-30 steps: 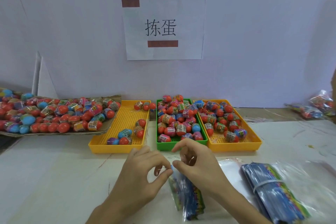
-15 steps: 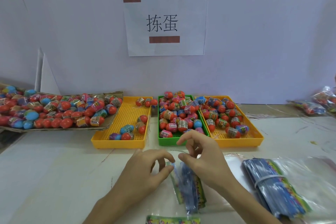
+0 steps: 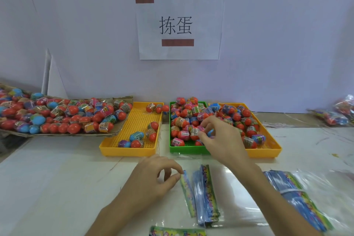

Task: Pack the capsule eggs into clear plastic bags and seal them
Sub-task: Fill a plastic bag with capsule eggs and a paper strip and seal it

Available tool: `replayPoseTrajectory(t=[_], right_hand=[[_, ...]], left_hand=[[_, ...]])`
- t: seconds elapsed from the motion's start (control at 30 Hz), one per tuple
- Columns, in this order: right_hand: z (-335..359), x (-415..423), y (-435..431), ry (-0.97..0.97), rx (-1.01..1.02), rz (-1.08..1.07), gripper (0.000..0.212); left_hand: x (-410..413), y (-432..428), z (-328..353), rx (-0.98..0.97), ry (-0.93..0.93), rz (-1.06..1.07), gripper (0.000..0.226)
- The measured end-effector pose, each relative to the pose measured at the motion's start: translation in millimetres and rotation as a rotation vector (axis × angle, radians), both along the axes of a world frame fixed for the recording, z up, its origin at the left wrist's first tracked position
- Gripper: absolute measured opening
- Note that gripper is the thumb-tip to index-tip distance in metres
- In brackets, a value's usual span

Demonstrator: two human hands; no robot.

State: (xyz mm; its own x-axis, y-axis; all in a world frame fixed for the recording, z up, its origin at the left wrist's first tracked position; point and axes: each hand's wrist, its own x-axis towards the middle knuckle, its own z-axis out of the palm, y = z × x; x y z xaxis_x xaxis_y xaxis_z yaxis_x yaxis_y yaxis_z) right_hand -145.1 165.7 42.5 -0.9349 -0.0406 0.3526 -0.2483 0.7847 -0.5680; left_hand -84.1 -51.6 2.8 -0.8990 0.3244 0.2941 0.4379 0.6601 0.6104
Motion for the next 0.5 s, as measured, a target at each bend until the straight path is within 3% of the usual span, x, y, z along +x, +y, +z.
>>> replayPoseTrajectory(t=[0.1, 0.2, 0.3, 0.37, 0.5], right_hand=[[-16, -8, -5, -0.071, 0.136, -0.018, 0.017], [-24, -7, -1, -0.005, 0.071, -0.036, 0.012], [-15, 1, 2, 0.183, -0.080, -0.005, 0.014], [-3, 10, 1, 0.199, -0.293, 0.121, 0.019], [11, 29, -11, -0.074, -0.491, 0.486, 0.024]], left_hand=[[0, -1, 1, 0.036, -0.009, 0.000, 0.011], [-2, -3, 1, 0.085, -0.012, 0.012, 0.014], [0, -5, 1, 0.128, -0.054, -0.007, 0.012], [2, -5, 4, 0.139, -0.069, -0.018, 0.014], [3, -4, 7, 0.174, -0.068, -0.012, 0.016]])
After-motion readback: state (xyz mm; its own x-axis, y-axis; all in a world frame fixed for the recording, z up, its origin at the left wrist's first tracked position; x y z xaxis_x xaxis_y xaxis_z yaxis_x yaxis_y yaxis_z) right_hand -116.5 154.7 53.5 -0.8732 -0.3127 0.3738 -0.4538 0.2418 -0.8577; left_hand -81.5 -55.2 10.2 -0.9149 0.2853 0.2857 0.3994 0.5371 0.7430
